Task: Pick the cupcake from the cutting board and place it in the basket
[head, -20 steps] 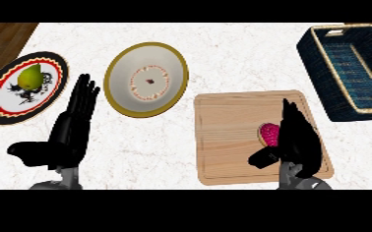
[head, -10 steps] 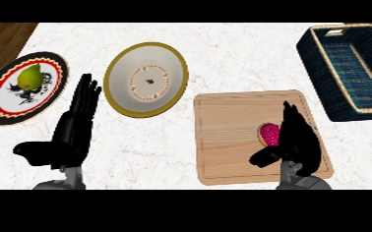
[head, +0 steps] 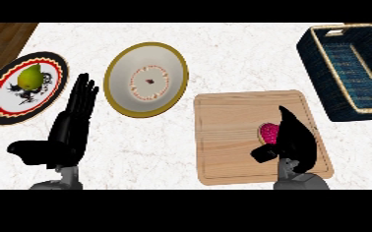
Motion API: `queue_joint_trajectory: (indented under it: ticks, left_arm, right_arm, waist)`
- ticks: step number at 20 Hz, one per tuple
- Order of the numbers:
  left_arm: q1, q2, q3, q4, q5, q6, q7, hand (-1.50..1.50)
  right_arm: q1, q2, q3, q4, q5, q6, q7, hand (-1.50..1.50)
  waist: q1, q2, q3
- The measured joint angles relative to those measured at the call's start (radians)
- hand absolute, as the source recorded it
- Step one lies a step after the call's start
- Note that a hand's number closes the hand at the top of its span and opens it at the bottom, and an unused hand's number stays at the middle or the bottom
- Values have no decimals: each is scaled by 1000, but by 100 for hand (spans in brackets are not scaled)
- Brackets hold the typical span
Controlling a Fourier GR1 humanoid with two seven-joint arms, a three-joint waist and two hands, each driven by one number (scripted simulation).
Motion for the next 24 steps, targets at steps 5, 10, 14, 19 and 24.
queue_joint_trajectory:
  ticks: [5, 10, 14, 19, 24]
  left_arm:
    - [-4, -13, 5, 5, -10, -5, -1, 0]
    - [-4, -23, 8, 5, -24, -16, 0, 0]
    - [19, -26, 8, -38, -30, -26, 22, 0]
    - [13, -54, -7, -21, -50, -19, 9, 0]
    - [-15, -57, -22, -29, -52, -27, 10, 0]
  right_arm:
    - [-5, -12, 24, 65, -10, 18, -46, 150]
    - [-32, -28, 26, 99, -4, 42, -81, 150]
    - [-39, -28, 45, 100, 29, 56, -79, 150]
    - [-131, -29, -17, 175, 57, 25, -64, 150]
    - [-321, -70, -244, 319, 83, -30, 49, 150]
  waist:
    - [1, 0, 0]
    - [0, -1, -1]
    - [1, -1, -1]
    - [10, 3, 0]
    - [59, 36, 1]
